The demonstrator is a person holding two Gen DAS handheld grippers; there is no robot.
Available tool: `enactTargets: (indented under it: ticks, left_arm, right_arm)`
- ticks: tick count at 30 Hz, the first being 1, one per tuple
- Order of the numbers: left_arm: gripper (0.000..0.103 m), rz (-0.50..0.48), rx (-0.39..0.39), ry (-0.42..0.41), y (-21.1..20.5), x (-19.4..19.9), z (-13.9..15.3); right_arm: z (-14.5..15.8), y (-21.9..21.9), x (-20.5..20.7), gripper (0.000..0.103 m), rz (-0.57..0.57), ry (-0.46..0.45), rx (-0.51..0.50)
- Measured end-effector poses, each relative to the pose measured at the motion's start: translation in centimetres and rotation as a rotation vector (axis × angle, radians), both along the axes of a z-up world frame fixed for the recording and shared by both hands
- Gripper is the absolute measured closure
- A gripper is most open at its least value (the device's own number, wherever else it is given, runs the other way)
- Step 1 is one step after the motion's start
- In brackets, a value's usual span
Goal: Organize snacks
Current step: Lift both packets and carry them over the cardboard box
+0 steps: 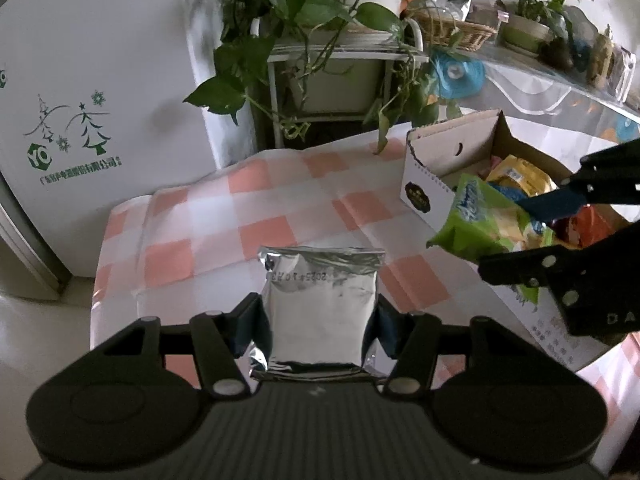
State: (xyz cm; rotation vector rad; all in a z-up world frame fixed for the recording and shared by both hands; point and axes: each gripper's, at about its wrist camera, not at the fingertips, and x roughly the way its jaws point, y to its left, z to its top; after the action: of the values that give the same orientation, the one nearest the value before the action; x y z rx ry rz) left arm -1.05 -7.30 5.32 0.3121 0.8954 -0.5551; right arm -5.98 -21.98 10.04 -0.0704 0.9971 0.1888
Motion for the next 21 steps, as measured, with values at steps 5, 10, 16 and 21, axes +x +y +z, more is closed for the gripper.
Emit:
enactTargets:
  ticks: [5, 10, 16, 21]
  left_arm:
    - [0.045, 0.000, -0.015, -0.011, -0.8, -0.1, 0.3]
    - [0.045, -0.024, -0.058, -0.023, -2.0, -0.7, 1.1]
    - [0.045, -0.099, -0.092, -0.052, -4.0, -2.3, 2.0]
    - [0.045, -0.154, -0.109, -0.055, -5.9, -3.8, 2.1]
  right_arm:
    - [0.7, -1.7, -0.5, 0.047, -0.045, -0.026, 0.002]
    - [1.5, -3.9, -1.3, 0.047, -0.102, -0.048, 0.003]
    - [1.9, -6.5, -2.2, 0.047, -0.158, -0.059, 0.008]
    - [1.9, -8.9, -3.0, 0.047, -0.217, -0.059, 0.026]
